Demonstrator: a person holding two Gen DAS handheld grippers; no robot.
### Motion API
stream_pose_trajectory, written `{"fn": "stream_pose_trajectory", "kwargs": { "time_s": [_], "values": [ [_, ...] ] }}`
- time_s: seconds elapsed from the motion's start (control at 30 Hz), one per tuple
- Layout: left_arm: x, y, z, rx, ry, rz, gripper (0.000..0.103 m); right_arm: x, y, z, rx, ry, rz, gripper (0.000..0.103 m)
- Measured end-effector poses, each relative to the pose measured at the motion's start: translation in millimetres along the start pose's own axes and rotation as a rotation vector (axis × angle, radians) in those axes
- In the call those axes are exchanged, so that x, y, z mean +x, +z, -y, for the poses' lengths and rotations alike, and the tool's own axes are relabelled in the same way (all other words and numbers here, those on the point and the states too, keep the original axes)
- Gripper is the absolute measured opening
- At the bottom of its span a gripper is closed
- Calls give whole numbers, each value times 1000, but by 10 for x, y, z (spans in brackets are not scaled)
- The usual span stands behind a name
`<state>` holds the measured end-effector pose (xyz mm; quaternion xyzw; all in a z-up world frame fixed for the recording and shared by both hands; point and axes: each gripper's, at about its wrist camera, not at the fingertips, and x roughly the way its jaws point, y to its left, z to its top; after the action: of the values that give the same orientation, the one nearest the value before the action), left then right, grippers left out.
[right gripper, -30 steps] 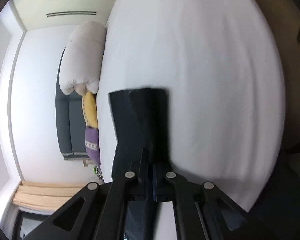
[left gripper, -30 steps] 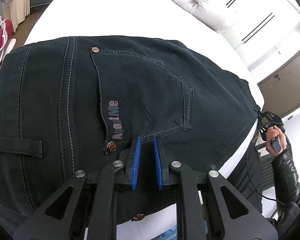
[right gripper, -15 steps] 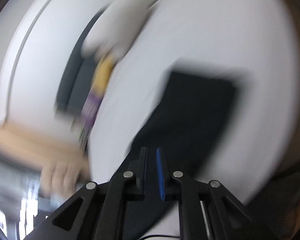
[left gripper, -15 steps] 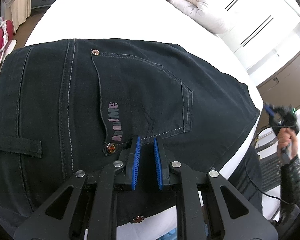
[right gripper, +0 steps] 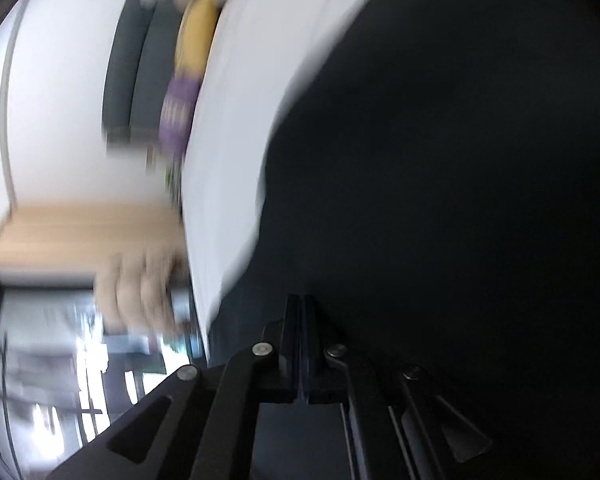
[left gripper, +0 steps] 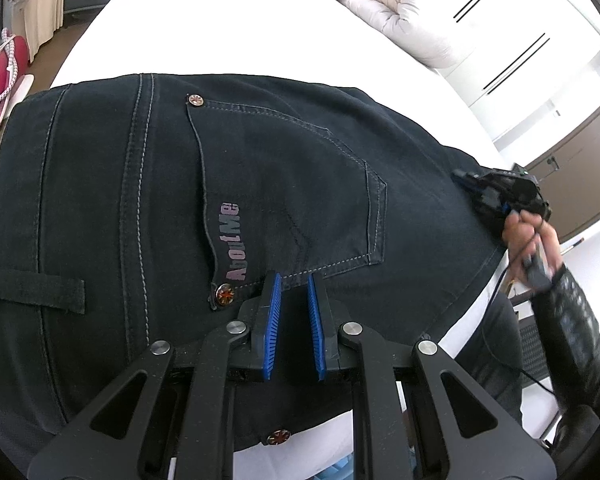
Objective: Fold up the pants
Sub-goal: 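Open the right tool to drop the hem while the left tool releases the pocket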
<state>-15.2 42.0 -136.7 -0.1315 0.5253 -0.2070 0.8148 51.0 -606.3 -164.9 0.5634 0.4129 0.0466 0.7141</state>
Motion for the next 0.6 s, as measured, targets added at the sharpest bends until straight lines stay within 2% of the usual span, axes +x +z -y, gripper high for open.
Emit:
{"fn": "stream_pose_trajectory", "kwargs": {
  "time_s": [0.13,0.2,0.23,0.27,0.3,0.33,0.4,0.47,0.5,0.57,0.6],
  "values": [
    [-60,53,94,21,45,0,14,-783,562,482,122,-41,267,0],
    [-183,128,201,30,81,20,14,-1150,730,574,150,-120,390,0],
    [-264,187,264,35,66,45,14,-1275,759,593,155,-139,424,0],
    [-316,247,324,43,55,66,14,-1415,763,571,156,-143,451,5],
    [-362,350,421,60,41,92,14,-1475,705,502,138,-127,458,5],
    [-363,450,513,77,26,109,14,-1492,631,427,107,-101,447,5],
    [-183,698,735,114,-35,107,14,-1322,337,194,17,-3,341,5],
    [139,872,971,171,-56,73,14,-1054,34,-9,-54,66,226,5],
    [359,928,1110,213,-64,40,14,-833,-207,-101,-90,100,132,5],
    [740,959,1259,254,-71,-44,14,-487,-533,-167,-115,132,3,5],
    [928,957,1280,268,-43,-87,14,-210,-709,-209,-129,119,-74,5]
  ]
}}
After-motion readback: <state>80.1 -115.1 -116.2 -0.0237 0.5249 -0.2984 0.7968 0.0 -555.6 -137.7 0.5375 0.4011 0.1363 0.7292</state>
